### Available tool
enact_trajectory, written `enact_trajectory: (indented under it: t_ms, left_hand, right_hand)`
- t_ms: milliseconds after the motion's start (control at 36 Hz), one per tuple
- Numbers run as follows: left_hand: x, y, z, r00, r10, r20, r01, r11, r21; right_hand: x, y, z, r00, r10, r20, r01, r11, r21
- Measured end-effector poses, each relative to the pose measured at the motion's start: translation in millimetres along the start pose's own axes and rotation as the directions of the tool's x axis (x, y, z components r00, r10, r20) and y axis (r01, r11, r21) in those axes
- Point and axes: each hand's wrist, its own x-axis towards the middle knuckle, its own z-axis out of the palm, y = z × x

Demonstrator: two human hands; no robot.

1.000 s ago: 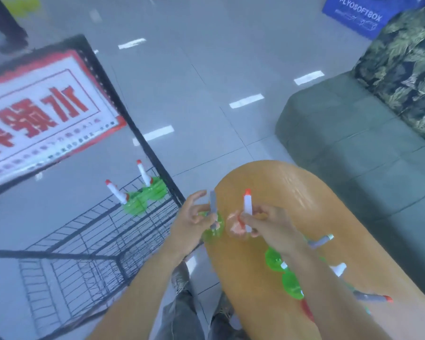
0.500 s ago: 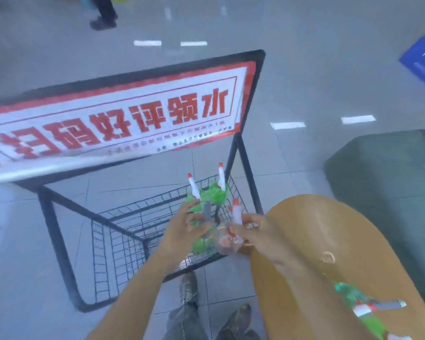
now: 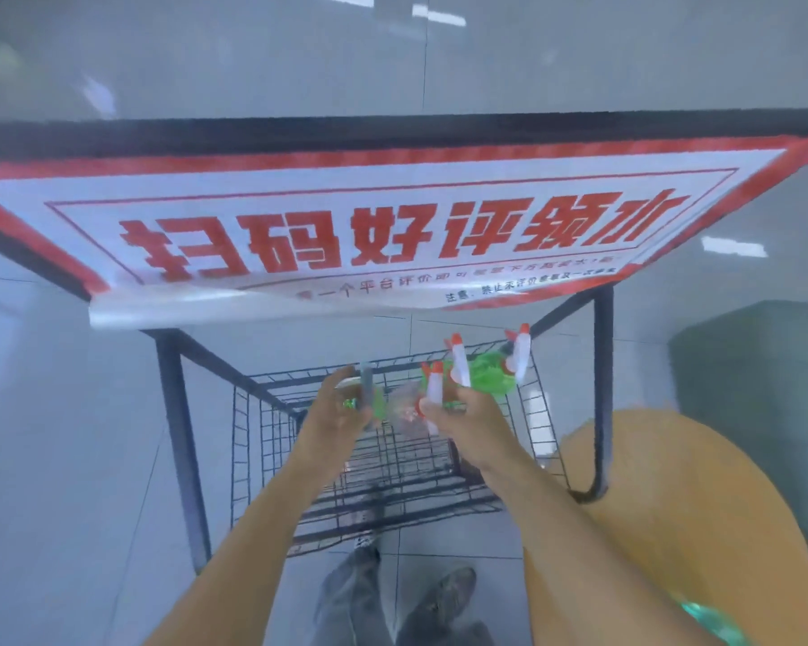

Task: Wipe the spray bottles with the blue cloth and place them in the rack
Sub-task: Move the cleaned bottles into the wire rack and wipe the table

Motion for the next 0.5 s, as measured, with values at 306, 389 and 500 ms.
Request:
enact_trajectory:
  t_ms: [306, 389, 500]
  left_hand:
    - [22, -11, -14, 0.998, -0.052, 0.041, 0.051, 0.998, 0.024]
    - [22, -8, -16, 0.999, -0.028, 0.047, 0.026, 0.999, 0.031]
    - [27, -9, -20, 0.999, 0.001, 0.042, -0.003, 1.0, 0.029]
  right_hand:
    - [43, -9, 18, 0.999, 0.018, -0.03, -0.018, 0.999, -0.028]
    - [52, -8, 23, 0.999, 0.01, -0.05, -0.012, 0.998, -0.054]
    - [63, -4, 28, 0.998, -0.008, -0.058, 0.005, 0.998, -0.057]
